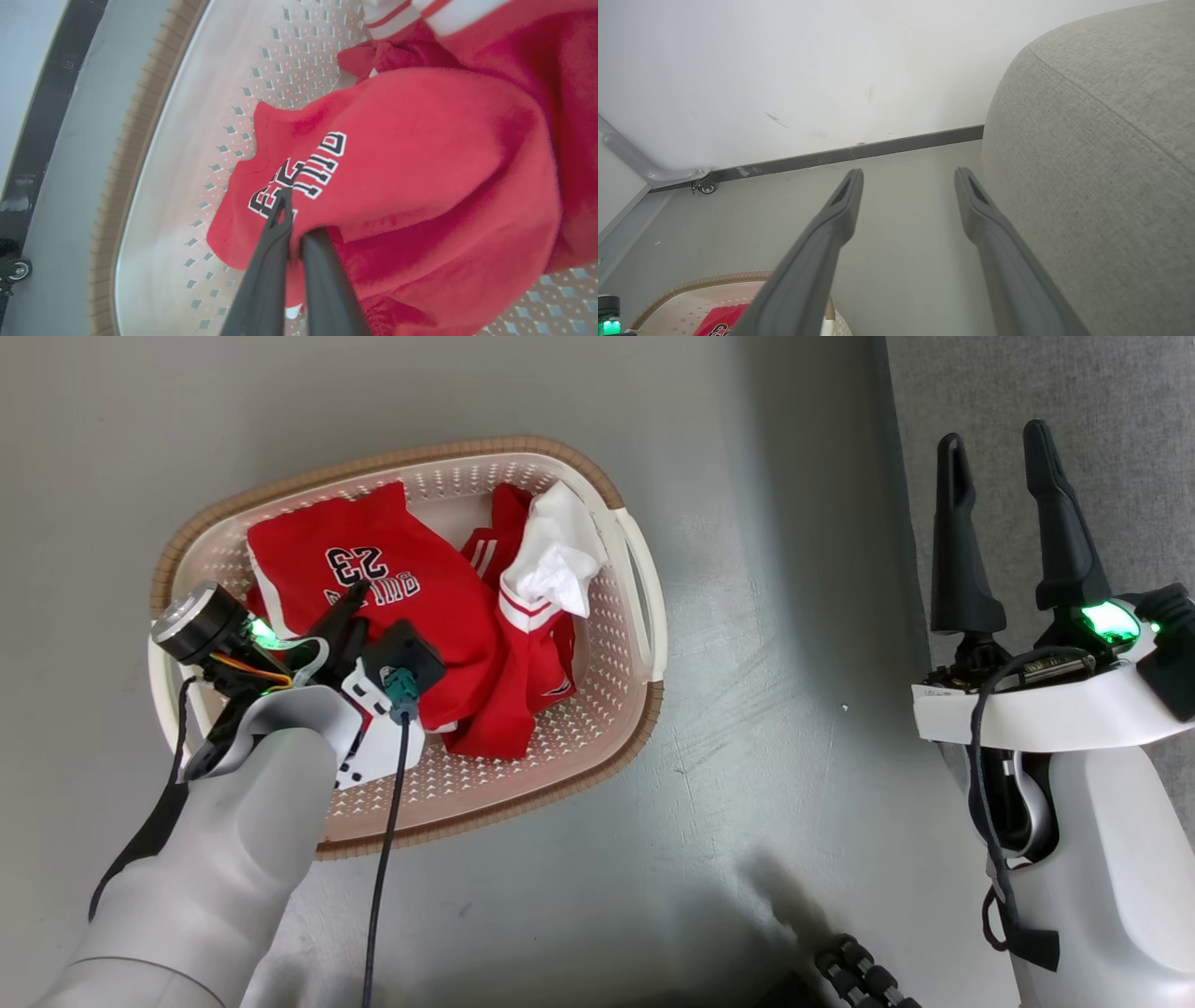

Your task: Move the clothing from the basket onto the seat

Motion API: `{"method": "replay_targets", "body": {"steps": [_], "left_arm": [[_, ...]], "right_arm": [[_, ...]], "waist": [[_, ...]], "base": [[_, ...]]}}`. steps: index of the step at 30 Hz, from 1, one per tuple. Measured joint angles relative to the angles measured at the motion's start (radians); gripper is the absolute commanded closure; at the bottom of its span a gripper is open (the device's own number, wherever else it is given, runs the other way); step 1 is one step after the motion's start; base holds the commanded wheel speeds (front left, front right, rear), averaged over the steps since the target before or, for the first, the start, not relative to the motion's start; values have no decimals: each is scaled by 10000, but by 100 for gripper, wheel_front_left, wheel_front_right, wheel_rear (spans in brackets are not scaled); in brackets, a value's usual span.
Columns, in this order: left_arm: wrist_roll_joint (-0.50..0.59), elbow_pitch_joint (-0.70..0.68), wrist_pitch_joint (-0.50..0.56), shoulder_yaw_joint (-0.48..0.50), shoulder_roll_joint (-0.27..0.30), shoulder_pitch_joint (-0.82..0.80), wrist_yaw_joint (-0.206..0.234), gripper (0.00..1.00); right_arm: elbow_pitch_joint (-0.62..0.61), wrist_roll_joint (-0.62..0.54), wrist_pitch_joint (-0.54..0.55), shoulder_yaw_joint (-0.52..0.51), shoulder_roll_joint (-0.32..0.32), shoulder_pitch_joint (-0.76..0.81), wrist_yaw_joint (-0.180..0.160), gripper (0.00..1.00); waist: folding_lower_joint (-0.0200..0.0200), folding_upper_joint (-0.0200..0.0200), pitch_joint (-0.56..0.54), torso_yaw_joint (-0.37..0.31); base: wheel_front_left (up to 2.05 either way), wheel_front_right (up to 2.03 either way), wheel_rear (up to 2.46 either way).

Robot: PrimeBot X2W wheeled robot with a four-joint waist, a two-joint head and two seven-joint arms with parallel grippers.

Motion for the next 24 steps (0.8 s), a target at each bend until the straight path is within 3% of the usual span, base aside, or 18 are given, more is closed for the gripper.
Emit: {"method": "replay_targets", "body": {"steps": [16,24], "left_arm": [[-834,-694,-324,443,-337,303,470,100],[-1168,-1701,-364,500,-640,691,566,100]], "right_arm": [[332,-591,-2,-104,-29,-188,0,0],[546,-963,-2,-155,-40,-176,0,0]], "waist": [[0,0,-868,478],[0,0,-1483,727]], "base": [[0,0,0],[0,0,0]]}}
